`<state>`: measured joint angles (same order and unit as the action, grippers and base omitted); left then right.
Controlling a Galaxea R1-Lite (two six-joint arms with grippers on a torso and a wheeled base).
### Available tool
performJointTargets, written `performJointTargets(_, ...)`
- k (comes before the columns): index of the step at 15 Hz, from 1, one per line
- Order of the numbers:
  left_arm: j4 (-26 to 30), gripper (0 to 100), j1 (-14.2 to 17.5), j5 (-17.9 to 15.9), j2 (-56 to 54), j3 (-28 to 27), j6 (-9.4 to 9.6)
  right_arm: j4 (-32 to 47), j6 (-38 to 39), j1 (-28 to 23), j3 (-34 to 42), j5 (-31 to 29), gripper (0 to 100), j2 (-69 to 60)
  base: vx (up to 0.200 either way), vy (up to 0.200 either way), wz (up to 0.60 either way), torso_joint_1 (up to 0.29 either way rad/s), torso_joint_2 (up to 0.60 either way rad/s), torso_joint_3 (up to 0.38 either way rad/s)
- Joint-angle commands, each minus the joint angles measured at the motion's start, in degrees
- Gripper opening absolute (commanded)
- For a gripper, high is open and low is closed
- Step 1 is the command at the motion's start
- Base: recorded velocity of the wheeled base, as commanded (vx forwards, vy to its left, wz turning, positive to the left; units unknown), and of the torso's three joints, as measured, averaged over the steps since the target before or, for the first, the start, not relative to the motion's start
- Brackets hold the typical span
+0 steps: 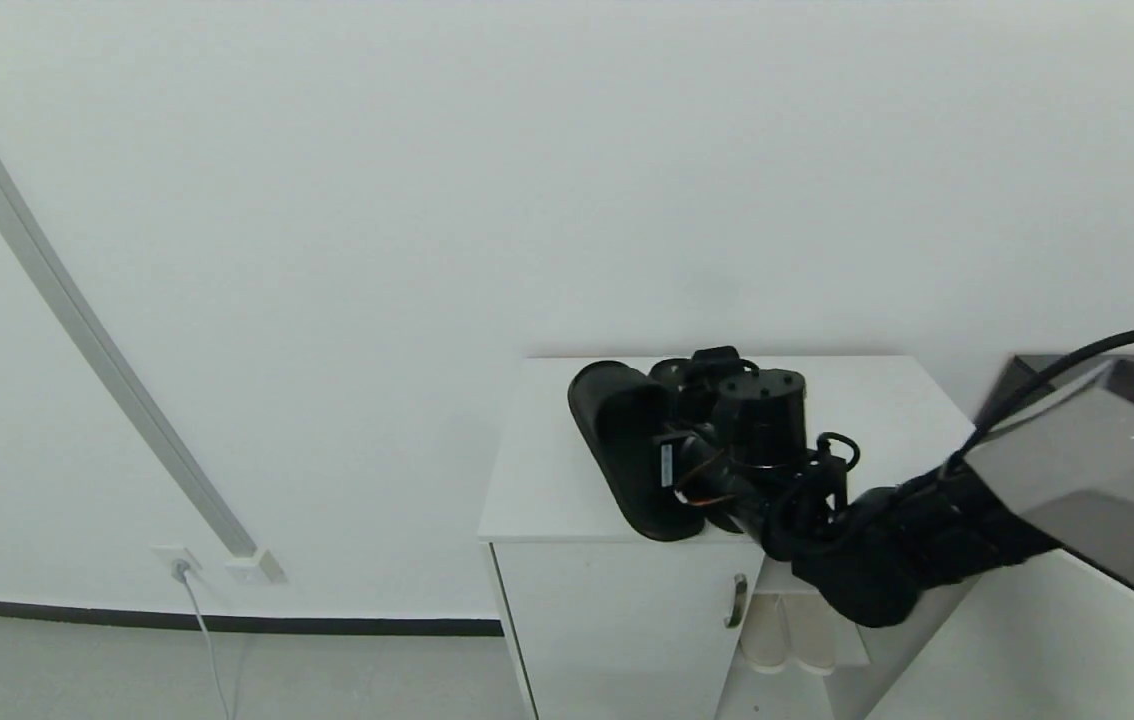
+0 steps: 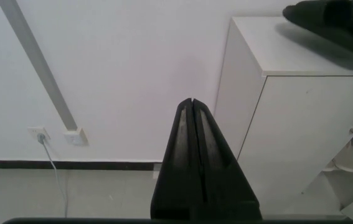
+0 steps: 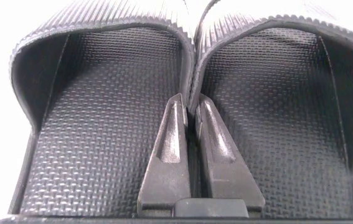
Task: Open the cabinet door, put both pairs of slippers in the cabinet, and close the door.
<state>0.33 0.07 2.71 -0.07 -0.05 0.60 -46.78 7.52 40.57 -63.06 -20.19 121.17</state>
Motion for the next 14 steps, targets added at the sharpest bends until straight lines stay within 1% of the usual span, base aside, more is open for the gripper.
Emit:
performJointTargets(1,0.02,0,0.01,0.02,0.07,-0.04,0.02,-1.30,-2.07,-1.11,15.69,7.00,0,-17.02,0.000,0.000,0.00,0.000,0.00,0.000)
performJointTargets(3,0.02,0,0.01,0.02,0.07,-0.04,0.02,-1.21,-4.27,-1.46,24.48,9.03,0,-24.58,0.000,0.000,0.00,0.000,0.00,0.000)
performJointTargets(5,0.02,0,0.01,0.02,0.07,-0.04,0.02,-1.04,-4.71,-1.46,29.93,9.03,0,-29.59,0.000,0.000,0.00,0.000,0.00,0.000)
performJointTargets(8,-0.07,0,0.01,0.02,0.07,-0.04,-0.07,-0.77,-4.97,-1.99,30.63,9.46,0,-30.74,0.000,0.000,0.00,0.000,0.00,0.000)
performJointTargets(11,0.02,0,0.01,0.02,0.07,-0.04,-0.16,-0.95,-4.97,-1.99,32.04,11.40,0,-31.00,0.000,0.000,0.00,0.000,0.00,0.000)
performJointTargets(14,-0.07,0,0.01,0.02,0.07,-0.04,-0.16,-0.95,-4.97,-1.99,32.65,11.57,0,-31.70,0.000,0.000,0.00,0.000,0.00,0.000)
